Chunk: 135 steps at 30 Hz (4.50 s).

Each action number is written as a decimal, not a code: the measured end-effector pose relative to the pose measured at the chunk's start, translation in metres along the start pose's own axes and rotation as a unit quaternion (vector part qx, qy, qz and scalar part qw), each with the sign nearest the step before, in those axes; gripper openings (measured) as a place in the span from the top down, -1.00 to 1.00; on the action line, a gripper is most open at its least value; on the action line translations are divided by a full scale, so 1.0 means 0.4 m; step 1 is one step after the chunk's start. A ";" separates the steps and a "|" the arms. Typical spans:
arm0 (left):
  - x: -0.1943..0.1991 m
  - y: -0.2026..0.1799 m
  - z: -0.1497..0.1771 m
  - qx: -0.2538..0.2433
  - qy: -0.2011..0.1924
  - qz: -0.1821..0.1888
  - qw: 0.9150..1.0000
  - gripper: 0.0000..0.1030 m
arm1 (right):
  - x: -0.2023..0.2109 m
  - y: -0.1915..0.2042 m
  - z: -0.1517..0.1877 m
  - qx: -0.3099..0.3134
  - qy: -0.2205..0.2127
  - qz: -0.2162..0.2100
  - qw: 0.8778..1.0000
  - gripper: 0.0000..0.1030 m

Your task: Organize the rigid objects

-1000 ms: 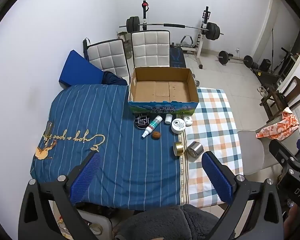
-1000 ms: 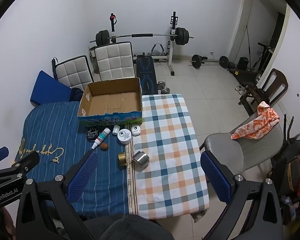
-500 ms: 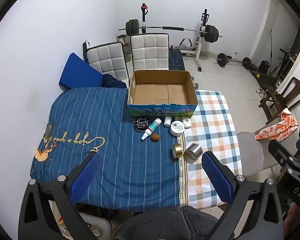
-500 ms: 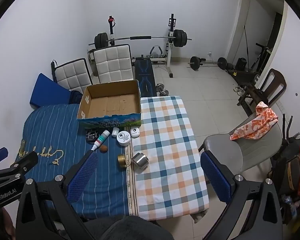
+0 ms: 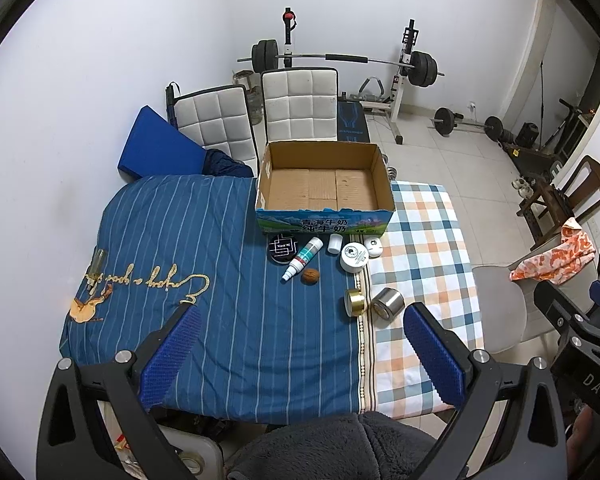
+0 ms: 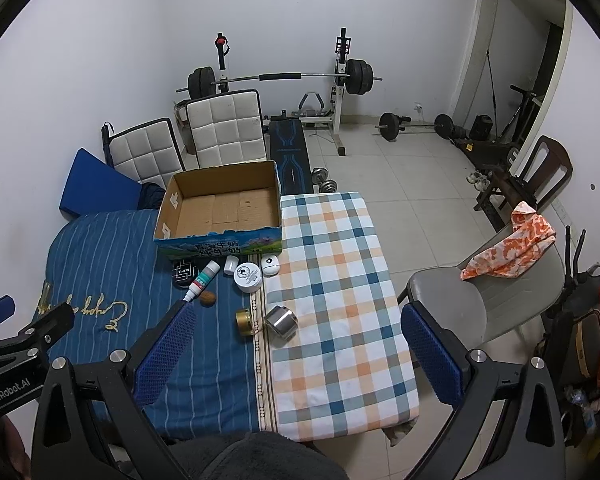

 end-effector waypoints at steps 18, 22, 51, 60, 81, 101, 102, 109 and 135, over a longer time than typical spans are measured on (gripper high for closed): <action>0.004 0.009 -0.003 0.004 -0.002 0.004 1.000 -1.00 | -0.006 0.002 0.005 0.001 0.001 0.000 1.000 -1.00; 0.005 0.009 -0.004 0.006 -0.003 0.004 1.000 -1.00 | -0.005 0.002 0.004 0.000 0.001 -0.001 1.000 -1.00; 0.011 0.011 -0.011 0.005 -0.014 0.007 1.000 -1.00 | 0.010 0.016 -0.008 -0.001 -0.009 0.001 1.000 -1.00; -0.014 0.007 -0.003 0.005 -0.003 0.013 1.000 -1.00 | -0.001 0.021 -0.008 0.000 -0.003 -0.003 1.000 -1.00; -0.642 -0.067 0.004 -0.006 0.183 -0.044 0.982 -1.00 | -0.798 0.013 0.089 0.078 0.240 -0.026 0.967 -1.00; -1.058 -0.149 0.054 0.067 0.336 0.022 0.939 -1.00 | -1.198 0.057 0.250 0.095 0.376 -0.049 0.920 -0.32; -1.075 -0.155 0.054 0.070 0.342 0.025 0.937 -1.00 | -1.201 0.051 0.252 0.083 0.379 -0.055 0.920 -0.32; -1.185 -0.213 0.089 0.042 0.380 0.017 0.924 -0.70 | -1.212 0.030 0.273 0.061 0.387 -0.087 0.916 -0.34; -1.075 -0.241 0.123 0.003 0.299 -0.034 0.954 0.50 | -1.320 0.002 0.318 0.060 0.383 -0.069 0.919 -0.28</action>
Point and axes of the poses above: each gripper's, at about its wrist camera, not at the fingertips, and x roughly against the way its jaws point, y to its left, z to its underside, the point moved 3 cm from there along -x, roughly the way its jaws point, and after that the axes turned 4 degrees about y, right-handed, at the moved point
